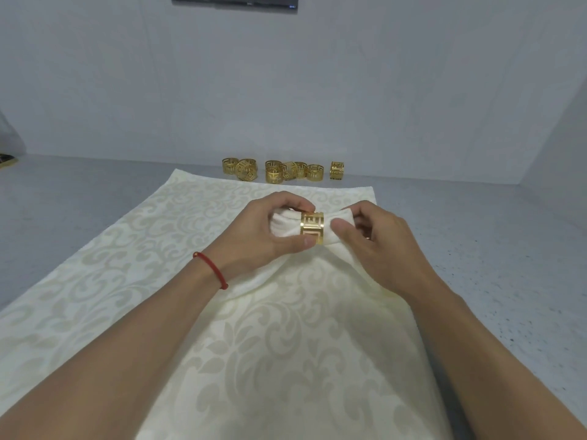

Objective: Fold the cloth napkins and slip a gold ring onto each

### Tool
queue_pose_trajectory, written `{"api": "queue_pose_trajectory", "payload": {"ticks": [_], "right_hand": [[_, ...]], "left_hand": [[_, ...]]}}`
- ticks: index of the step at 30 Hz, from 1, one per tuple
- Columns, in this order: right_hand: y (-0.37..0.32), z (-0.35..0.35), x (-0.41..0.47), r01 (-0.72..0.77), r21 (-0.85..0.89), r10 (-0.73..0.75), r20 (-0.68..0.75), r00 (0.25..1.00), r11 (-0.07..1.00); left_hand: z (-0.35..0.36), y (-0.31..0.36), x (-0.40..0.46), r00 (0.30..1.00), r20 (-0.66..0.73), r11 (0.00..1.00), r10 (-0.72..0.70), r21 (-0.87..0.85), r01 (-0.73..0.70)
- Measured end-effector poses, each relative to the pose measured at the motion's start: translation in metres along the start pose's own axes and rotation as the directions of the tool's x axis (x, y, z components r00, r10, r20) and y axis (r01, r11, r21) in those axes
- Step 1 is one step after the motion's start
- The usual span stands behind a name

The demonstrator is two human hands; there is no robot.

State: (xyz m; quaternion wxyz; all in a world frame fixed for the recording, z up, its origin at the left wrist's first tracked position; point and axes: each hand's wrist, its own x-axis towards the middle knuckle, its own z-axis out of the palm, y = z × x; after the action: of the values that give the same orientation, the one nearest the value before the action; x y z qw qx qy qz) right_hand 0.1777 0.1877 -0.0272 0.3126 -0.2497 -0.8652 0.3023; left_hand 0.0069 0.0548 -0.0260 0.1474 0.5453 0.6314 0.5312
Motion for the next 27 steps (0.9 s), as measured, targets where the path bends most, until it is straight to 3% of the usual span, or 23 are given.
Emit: {"api": "queue_pose_trajectory", "payload": {"ticks": [3, 5, 8, 11, 13, 14, 16, 19, 22, 27], "right_hand": [[-0.001, -0.002, -0.001, -0.013, 0.148, 0.011, 0.018, 1.0, 0.989], [-0.002, -0.001, -0.003, 0.011, 0.115, -0.018, 0.058, 0.998, 0.993], [0.004, -0.018, 0.0, 0.041, -0.17, -0.014, 0.158, 0.987, 0.985], [0.01, -0.046, 0.002, 0.037, -0.605, 0.111, 0.206, 0.972, 0.796], [0.016, -0.057, 0.0, 0.027, -0.656, 0.168, 0.233, 0.958, 0.754], [0.016, -0.058, -0.003, 0.025, -0.598, 0.155, 0.247, 0.956, 0.801], [0.015, -0.048, -0.005, 0.006, -0.306, 0.058, 0.202, 0.978, 0.952], [0.01, -0.012, -0.004, -0.012, 0.057, 0.006, 0.1, 0.995, 0.998], [0.004, 0.004, -0.001, -0.082, 0.212, 0.074, 0.047, 0.996, 0.974], [0.018, -0.016, 0.001, -0.177, 0.239, 0.164, 0.076, 0.984, 0.955]], "left_hand": [[-0.005, 0.002, -0.003, 0.996, 0.058, 0.991, -0.071, -0.108, 0.077], [-0.005, 0.001, -0.003, 0.994, 0.079, 0.993, -0.077, -0.08, 0.083], [-0.011, 0.0, -0.002, 0.994, 0.041, 0.986, -0.103, -0.125, 0.108], [-0.015, -0.004, -0.003, 0.989, 0.072, 0.979, -0.132, -0.149, 0.142], [-0.014, -0.007, -0.003, 0.985, 0.092, 0.978, -0.143, -0.137, 0.155], [-0.012, -0.008, -0.002, 0.985, 0.095, 0.978, -0.145, -0.14, 0.158], [-0.01, -0.009, -0.001, 0.984, 0.101, 0.977, -0.15, -0.14, 0.163], [-0.004, -0.007, 0.003, 0.977, 0.145, 0.975, -0.156, -0.133, 0.176], [-0.003, -0.004, 0.006, 0.964, 0.164, 0.967, -0.211, -0.11, 0.23], [-0.006, 0.003, 0.001, 0.891, 0.216, 0.884, -0.399, -0.168, 0.436]]}}
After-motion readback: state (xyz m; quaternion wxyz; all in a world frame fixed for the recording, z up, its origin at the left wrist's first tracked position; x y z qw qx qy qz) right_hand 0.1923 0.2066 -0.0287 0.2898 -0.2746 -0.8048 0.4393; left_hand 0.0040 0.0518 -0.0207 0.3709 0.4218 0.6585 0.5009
